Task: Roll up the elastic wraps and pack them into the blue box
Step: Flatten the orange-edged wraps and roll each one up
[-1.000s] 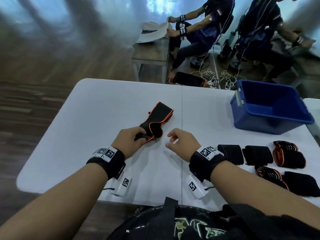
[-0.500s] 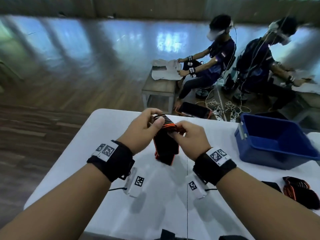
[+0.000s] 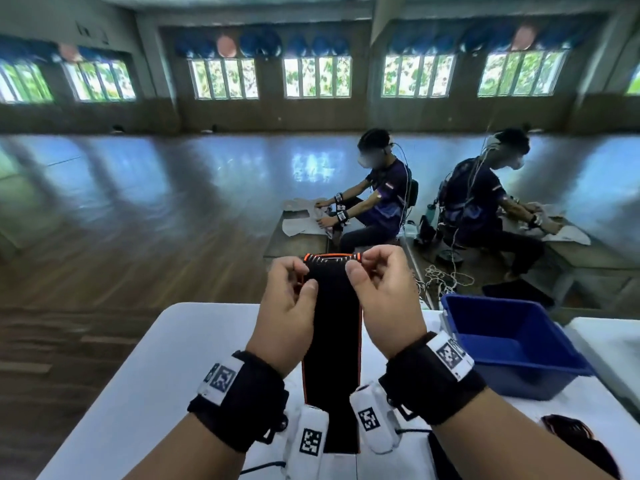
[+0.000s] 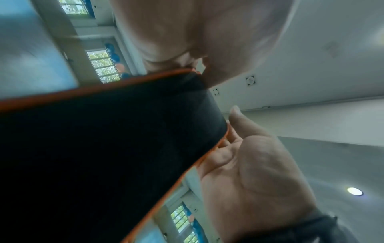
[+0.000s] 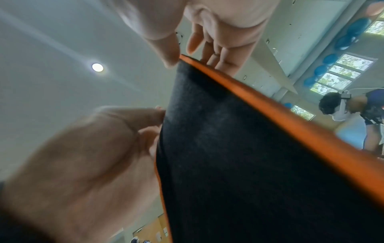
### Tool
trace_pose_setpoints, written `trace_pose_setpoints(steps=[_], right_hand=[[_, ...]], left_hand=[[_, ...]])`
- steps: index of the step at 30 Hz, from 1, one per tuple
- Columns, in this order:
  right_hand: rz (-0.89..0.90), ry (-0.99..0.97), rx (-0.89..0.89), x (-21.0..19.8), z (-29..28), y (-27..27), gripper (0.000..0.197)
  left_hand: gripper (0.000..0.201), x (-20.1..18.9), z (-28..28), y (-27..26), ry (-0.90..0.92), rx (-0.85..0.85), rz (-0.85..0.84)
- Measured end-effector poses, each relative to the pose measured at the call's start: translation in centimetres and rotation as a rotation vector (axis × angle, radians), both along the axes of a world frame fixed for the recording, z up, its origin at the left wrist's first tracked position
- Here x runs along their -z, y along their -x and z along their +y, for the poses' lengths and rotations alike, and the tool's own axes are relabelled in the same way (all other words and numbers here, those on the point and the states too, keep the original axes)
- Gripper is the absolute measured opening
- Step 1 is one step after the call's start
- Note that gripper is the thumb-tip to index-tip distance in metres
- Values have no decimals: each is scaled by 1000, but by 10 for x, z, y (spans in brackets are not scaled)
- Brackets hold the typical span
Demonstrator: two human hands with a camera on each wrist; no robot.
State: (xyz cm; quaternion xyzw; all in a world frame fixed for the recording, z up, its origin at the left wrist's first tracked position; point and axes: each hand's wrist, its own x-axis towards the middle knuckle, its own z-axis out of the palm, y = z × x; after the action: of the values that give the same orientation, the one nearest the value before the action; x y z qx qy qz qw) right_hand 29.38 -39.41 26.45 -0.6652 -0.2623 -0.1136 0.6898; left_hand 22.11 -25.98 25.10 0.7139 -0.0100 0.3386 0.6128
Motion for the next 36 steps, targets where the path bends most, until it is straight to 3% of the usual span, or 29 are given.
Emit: trace_pose_setpoints(steps=[4, 8, 12, 16, 21, 25, 29, 36], right_hand=[[-26, 17, -81, 9, -13, 19, 27], [30, -36, -51, 14, -20, 17, 27], [38, -13, -49, 19, -29, 15, 24], [59, 120, -117, 40, -38, 27, 28], [307, 390, -317, 93, -52, 48, 45], [416, 496, -398, 136, -62, 56, 54], [604, 480, -411, 176, -73, 64, 52], [797, 599, -256, 234, -96, 99, 39]], left_hand=[[20, -7, -16, 1, 32, 5, 17], [45, -8, -33, 5, 67, 163, 66], [64, -7, -39, 2, 107, 199, 82], [70, -6, -34, -11, 169, 146, 87], [71, 7, -12, -39, 272, 141, 133], [74, 45, 5, -66, 266, 114, 256], [72, 103, 15, -84, 177, 69, 421], [67, 201, 17, -84, -253, 114, 761]])
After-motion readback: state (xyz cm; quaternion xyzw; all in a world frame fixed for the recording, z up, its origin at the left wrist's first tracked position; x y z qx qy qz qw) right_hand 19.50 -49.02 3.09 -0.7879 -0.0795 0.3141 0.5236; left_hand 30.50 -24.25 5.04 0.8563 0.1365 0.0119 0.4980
